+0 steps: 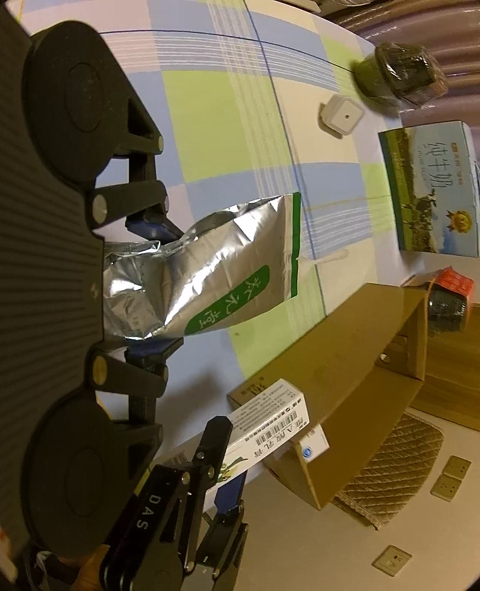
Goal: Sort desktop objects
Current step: 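Carry the foil bag and white carton toward the cardboard box with both tools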
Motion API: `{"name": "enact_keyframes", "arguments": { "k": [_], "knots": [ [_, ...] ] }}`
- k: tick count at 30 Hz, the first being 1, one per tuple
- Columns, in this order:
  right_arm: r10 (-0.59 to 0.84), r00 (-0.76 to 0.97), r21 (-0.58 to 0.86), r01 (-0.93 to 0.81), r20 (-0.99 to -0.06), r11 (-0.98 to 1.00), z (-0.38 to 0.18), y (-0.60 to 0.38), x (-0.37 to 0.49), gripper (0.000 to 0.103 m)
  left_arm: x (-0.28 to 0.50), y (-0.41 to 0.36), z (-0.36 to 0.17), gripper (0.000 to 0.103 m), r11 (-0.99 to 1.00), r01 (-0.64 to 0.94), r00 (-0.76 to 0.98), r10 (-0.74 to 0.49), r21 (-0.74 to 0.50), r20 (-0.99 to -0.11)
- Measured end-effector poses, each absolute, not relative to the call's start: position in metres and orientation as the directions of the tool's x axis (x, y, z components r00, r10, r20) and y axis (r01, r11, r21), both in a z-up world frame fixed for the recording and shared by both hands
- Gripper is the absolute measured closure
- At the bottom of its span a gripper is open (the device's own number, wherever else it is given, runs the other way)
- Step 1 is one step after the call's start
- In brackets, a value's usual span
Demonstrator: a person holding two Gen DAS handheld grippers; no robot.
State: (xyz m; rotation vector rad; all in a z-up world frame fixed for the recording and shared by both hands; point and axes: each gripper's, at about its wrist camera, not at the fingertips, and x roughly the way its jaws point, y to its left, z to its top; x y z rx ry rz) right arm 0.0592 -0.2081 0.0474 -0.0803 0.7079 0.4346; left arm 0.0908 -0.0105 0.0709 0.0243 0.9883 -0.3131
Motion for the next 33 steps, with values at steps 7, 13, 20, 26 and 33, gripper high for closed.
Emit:
{"name": "enact_keyframes", "arguments": {
  "k": [7, 13, 20, 26, 33],
  "knots": [
    [0.341, 0.696, 0.071, -0.387, -0.632, 0.92, 0.057, -0.223, 0.06, 0.067, 0.096, -0.019, 0.079, 0.056, 0.952, 0.281, 0.519, -0.259, -0.124, -0.815],
    [0.34, 0.709, 0.075, -0.377, -0.617, 0.923, 0.065, -0.231, 0.063, 0.067, 0.101, -0.022, 0.087, 0.056, 0.948, 0.286, 0.523, -0.273, -0.136, -0.807],
    [0.334, 0.732, 0.074, -0.364, -0.593, 0.928, 0.079, -0.238, 0.072, 0.067, 0.114, -0.031, 0.102, 0.056, 0.946, 0.291, 0.532, -0.284, -0.143, -0.798],
    [0.317, 0.751, 0.071, -0.341, -0.58, 0.937, 0.087, -0.252, 0.087, 0.067, 0.128, -0.05, 0.117, 0.056, 0.939, 0.31, 0.54, -0.3, -0.146, -0.786],
    [0.286, 0.774, 0.064, -0.304, -0.565, 0.95, 0.097, -0.272, 0.107, 0.067, 0.144, -0.076, 0.127, 0.056, 0.927, 0.343, 0.54, -0.326, -0.151, -0.776]
  ]
}}
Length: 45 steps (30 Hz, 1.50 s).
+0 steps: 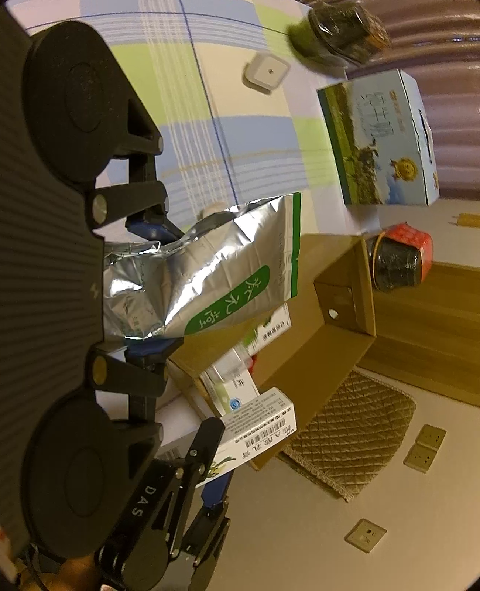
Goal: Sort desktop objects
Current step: 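Carry the foil bag and white carton toward the cardboard box with both tools, then open the left tool to drop the foil bag into the cardboard box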
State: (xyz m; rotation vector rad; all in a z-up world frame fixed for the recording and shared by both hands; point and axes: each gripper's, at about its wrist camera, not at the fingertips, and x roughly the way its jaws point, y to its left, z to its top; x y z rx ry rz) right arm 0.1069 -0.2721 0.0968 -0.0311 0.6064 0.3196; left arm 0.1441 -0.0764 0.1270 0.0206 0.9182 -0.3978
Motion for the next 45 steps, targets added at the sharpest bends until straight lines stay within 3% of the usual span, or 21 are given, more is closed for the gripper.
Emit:
{"name": "enact_keyframes", "arguments": {
  "k": [22, 45],
  "knots": [
    [0.209, 0.793, 0.006, -0.25, -0.572, 0.968, 0.099, -0.33, 0.193, 0.067, 0.221, -0.158, 0.144, 0.056, 0.901, 0.365, 0.528, -0.408, -0.235, -0.745],
    [0.203, 0.77, 0.015, -0.244, -0.605, 0.97, 0.077, -0.346, 0.245, 0.067, 0.273, -0.193, 0.112, 0.056, 0.908, 0.304, 0.508, -0.41, -0.288, -0.758]
  ]
}}
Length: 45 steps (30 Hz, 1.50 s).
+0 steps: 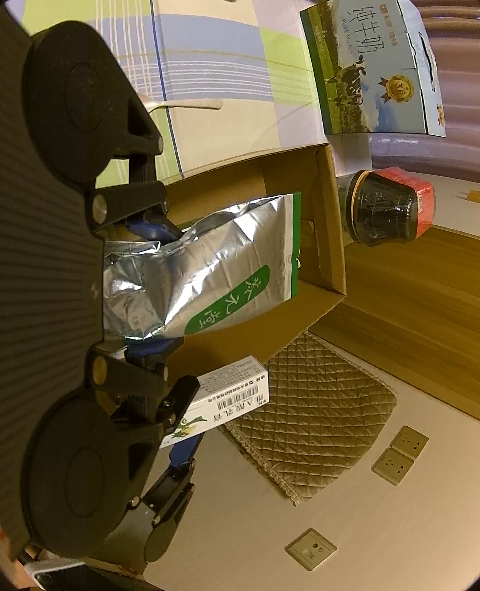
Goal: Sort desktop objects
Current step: 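Open the left tool to drop the foil bag into the cardboard box, then open the right tool to drop the white carton into the cardboard box, then move both open tools back over the table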
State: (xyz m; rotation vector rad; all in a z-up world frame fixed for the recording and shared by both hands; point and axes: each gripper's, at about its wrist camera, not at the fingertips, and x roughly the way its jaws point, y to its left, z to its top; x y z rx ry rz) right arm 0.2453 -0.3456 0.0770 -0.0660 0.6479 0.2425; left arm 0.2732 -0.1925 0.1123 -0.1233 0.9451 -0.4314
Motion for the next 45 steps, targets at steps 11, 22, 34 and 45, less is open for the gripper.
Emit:
{"name": "enact_keyframes", "arguments": {
  "k": [11, 22, 34, 45],
  "knots": [
    [0.191, 0.766, 0.014, -0.231, -0.614, 0.973, 0.071, -0.35, 0.253, 0.067, 0.277, -0.193, 0.108, 0.054, 0.907, 0.284, 0.531, -0.419, -0.311, -0.737],
    [0.208, 0.753, 0.029, -0.243, -0.624, 0.97, 0.066, -0.343, 0.253, 0.067, 0.262, -0.168, 0.115, 0.052, 0.915, 0.274, 0.57, -0.402, -0.295, -0.717],
    [0.264, 0.762, 0.101, -0.255, -0.591, 0.962, 0.075, -0.333, 0.258, 0.03, 0.243, -0.135, 0.115, 0.042, 0.926, 0.241, 0.593, -0.378, -0.291, -0.711],
    [0.266, 0.752, 0.145, -0.224, -0.604, 0.964, 0.072, -0.344, 0.219, 0.028, 0.204, -0.094, 0.101, 0.036, 0.937, 0.201, 0.596, -0.349, -0.286, -0.723]
  ]
}}
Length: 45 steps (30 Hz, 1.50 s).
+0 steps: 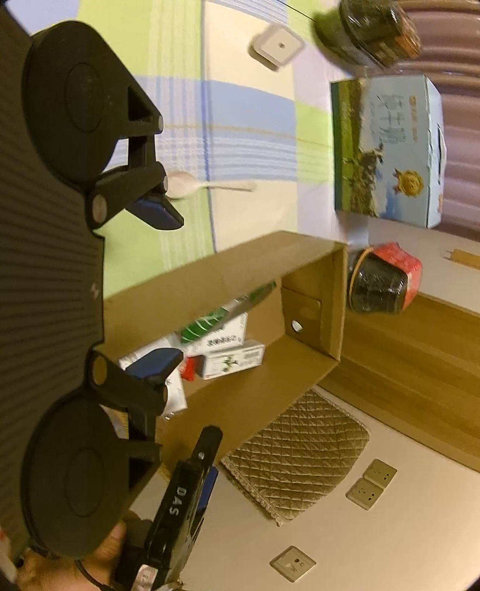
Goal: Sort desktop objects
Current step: 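Move both open tools back over the table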
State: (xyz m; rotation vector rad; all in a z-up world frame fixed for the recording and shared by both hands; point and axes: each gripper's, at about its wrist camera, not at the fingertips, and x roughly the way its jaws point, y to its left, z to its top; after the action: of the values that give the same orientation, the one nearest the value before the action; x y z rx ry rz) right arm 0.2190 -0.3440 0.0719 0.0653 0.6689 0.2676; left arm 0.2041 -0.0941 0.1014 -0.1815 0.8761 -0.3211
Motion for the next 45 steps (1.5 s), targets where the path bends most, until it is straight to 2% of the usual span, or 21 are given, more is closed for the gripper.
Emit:
{"name": "enact_keyframes", "arguments": {
  "k": [4, 11, 15, 24, 45],
  "knots": [
    [0.276, 0.747, 0.164, -0.222, -0.605, 0.961, 0.073, -0.341, 0.197, 0.026, 0.182, -0.077, 0.097, 0.026, 0.945, 0.187, 0.602, -0.327, -0.27, -0.728],
    [0.314, 0.74, 0.199, -0.243, -0.595, 0.949, 0.08, -0.322, 0.162, 0.02, 0.144, -0.037, 0.093, 0.02, 0.962, 0.138, 0.621, -0.268, -0.234, -0.737],
    [0.351, 0.725, 0.22, -0.274, -0.593, 0.936, 0.081, -0.302, 0.142, 0.016, 0.124, -0.014, 0.091, 0.012, 0.978, 0.103, 0.643, -0.205, -0.181, -0.738],
    [0.409, 0.68, 0.231, -0.341, -0.608, 0.911, 0.077, -0.259, 0.103, 0.009, 0.095, 0.035, 0.092, 0.001, 0.993, 0.037, 0.673, -0.109, -0.114, -0.732],
    [0.462, 0.614, 0.214, -0.434, -0.64, 0.875, 0.064, -0.198, 0.094, 0.005, 0.087, 0.083, 0.084, 0.001, 0.994, -0.031, 0.67, -0.06, -0.108, -0.74]
  ]
}}
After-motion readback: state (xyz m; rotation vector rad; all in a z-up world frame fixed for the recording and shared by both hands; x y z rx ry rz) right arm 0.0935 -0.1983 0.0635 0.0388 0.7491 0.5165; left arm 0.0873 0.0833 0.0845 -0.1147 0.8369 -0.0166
